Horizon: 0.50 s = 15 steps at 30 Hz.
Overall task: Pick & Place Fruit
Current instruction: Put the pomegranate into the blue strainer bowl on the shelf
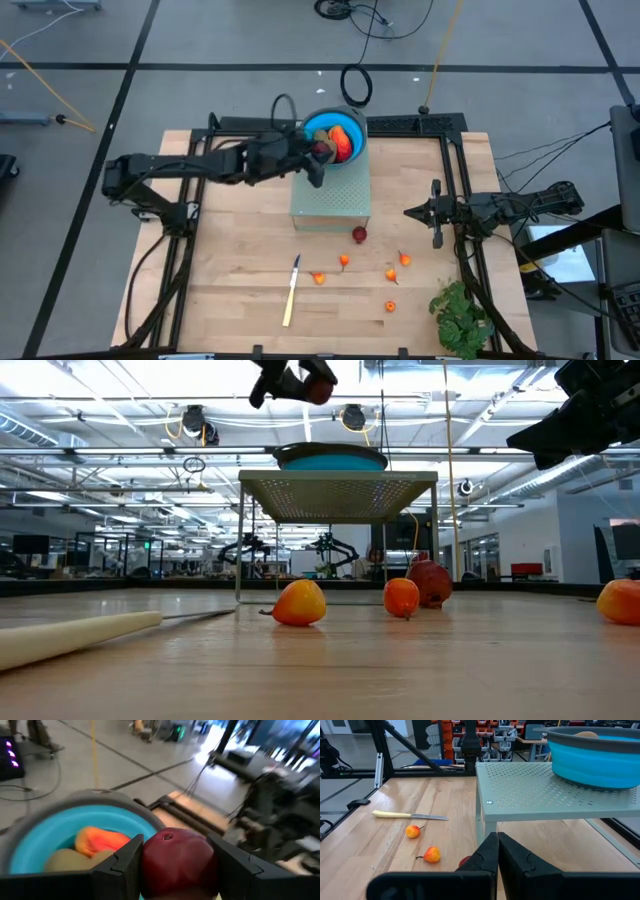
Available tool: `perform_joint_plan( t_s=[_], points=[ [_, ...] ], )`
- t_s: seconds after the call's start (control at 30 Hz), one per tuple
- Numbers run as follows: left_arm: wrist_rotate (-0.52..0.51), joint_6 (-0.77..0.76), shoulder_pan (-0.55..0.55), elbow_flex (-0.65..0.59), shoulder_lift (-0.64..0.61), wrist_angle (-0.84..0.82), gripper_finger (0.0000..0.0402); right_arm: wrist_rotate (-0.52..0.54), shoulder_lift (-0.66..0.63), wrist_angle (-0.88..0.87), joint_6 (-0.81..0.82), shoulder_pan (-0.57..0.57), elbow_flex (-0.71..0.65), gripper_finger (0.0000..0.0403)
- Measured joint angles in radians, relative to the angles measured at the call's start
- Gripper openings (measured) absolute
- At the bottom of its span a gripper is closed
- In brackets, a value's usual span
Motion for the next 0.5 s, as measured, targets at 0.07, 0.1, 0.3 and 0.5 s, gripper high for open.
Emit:
perform_joint_plan(
  t_s=[0.07, 0.1, 0.3, 0.5],
  points=[
    [0.001, 0.031, 0.02, 0.067, 0.033, -0.09, 0.0188, 0.001, 0.0, -0.001, 0.0, 0.0, 0.0, 0.0],
    [0.001, 0.043, 0.031, 0.102, 0.049, -0.133, 0.0188, 0.002, 0.0, 0.0, 0.0, 0.0, 0.0, 0.0],
    [0.012, 0.069, 0.095, 0.263, 0.137, -0.297, 0.0188, 0.002, 0.0, 0.0, 0.0, 0.0, 0.0, 0.0],
    [0.066, 0.061, 0.153, 0.351, 0.207, -0.415, 0.0188, 0.003, 0.0, 0.0, 0.0, 0.0, 0.0, 0.0]
  ],
)
